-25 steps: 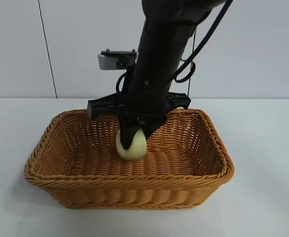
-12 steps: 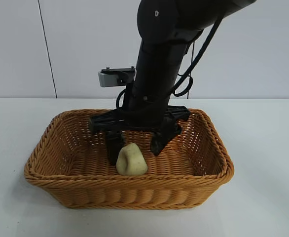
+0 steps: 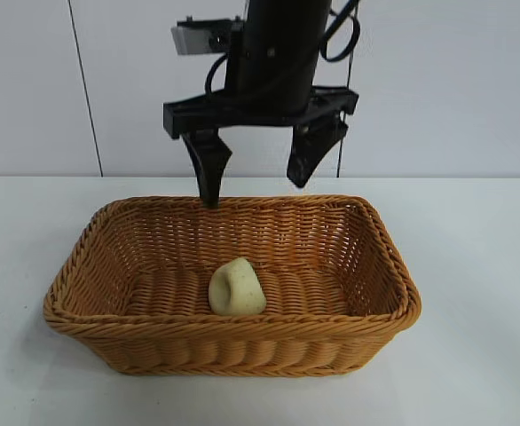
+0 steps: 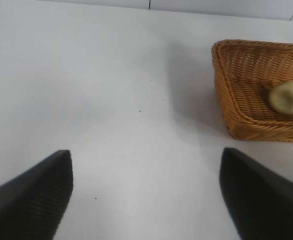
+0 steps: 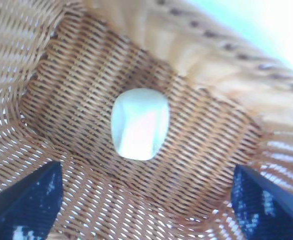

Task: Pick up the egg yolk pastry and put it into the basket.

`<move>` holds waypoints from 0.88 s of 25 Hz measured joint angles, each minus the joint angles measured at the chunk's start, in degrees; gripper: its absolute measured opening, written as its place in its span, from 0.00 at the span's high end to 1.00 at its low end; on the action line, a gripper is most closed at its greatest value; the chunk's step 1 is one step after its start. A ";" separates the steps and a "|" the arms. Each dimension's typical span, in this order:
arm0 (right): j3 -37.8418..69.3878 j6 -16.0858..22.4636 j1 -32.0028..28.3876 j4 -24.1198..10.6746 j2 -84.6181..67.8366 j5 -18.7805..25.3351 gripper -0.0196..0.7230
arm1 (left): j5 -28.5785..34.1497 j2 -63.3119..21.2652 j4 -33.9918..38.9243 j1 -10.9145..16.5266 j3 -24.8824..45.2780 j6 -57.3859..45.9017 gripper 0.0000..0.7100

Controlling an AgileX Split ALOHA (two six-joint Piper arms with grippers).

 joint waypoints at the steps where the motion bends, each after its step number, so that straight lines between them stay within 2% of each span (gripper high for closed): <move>1: 0.00 -0.17 -1.21 -0.36 0.00 0.07 0.09 | 0.00 0.00 0.00 0.00 0.00 0.00 0.18; 6: 0.00 -0.92 -8.12 -1.48 0.00 0.13 0.09 | 0.00 0.00 0.00 0.00 0.00 0.00 0.18; 16: 0.00 -2.35 -26.20 -3.61 0.00 0.18 0.09 | 0.00 0.00 0.00 0.00 0.00 0.00 0.18; 22: 0.23 -3.21 -31.49 -3.68 -0.05 0.18 0.09 | 0.00 0.00 0.00 0.00 0.00 0.00 0.18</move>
